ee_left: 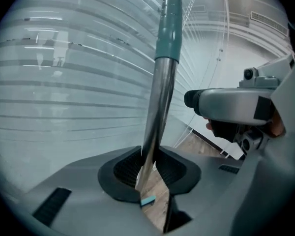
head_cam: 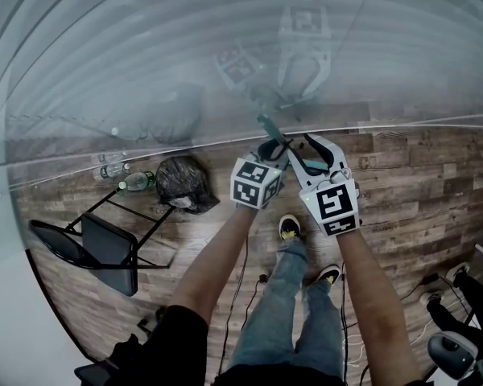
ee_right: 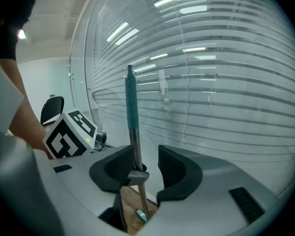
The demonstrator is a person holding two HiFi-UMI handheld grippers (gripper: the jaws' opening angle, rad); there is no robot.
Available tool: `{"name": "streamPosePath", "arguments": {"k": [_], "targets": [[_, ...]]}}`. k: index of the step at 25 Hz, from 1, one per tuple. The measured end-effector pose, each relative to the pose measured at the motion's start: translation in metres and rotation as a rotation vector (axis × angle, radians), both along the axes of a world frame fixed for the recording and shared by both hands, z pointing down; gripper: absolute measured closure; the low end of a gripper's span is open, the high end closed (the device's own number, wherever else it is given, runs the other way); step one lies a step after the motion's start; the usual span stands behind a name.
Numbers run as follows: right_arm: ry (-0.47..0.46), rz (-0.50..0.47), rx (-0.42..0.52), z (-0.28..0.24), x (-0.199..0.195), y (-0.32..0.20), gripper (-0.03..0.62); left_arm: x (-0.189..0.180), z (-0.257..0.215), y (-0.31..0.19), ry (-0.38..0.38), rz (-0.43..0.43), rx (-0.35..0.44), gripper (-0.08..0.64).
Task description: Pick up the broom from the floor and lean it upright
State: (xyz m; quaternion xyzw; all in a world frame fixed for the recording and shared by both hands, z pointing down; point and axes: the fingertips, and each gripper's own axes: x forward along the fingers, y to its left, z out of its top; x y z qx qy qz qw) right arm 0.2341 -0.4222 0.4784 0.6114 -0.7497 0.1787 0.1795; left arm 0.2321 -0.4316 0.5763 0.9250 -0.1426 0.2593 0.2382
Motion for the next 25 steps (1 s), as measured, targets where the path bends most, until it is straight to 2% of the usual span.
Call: {"name": "streamPosePath", "arguments": {"k": [4, 10, 13, 17, 19, 20, 25], "targets": [[0.008, -0.019, 0.012, -0.006, -0.005, 0.0, 0.43, 0.005, -0.006, 0.016, 0.017, 0.069, -0.023, 0.456], [-0.014, -0.019, 0.011, -0.005, -0.007, 0.001, 0.43, 0.008, -0.008, 0.029, 0.034, 0.171, -0.144, 0.456], [-0.035, -0.054, 0.012, -0.005, -0.013, 0.0, 0.431, 0.006, -0.007, 0.036, 0.042, 0.213, -0.192, 0.456], [-0.048, -0.1, 0.014, -0.006, -0.023, -0.005, 0.431, 0.006, -0.003, 0.05, 0.034, 0.259, -0.212, 0.456], [-0.018, -0.115, 0.003, -0.003, -0.027, -0.008, 0.463, 0.006, 0.0, 0.052, 0.025, 0.253, -0.218, 0.456], [-0.004, -0.115, -0.005, -0.001, -0.029, -0.01, 0.5, 0.004, 0.003, 0.051, 0.017, 0.243, -0.225, 0.456], [-0.04, -0.049, -0.057, 0.013, -0.026, -0.016, 0.502, -0.003, 0.017, 0.041, -0.038, 0.193, -0.234, 0.451]]}}
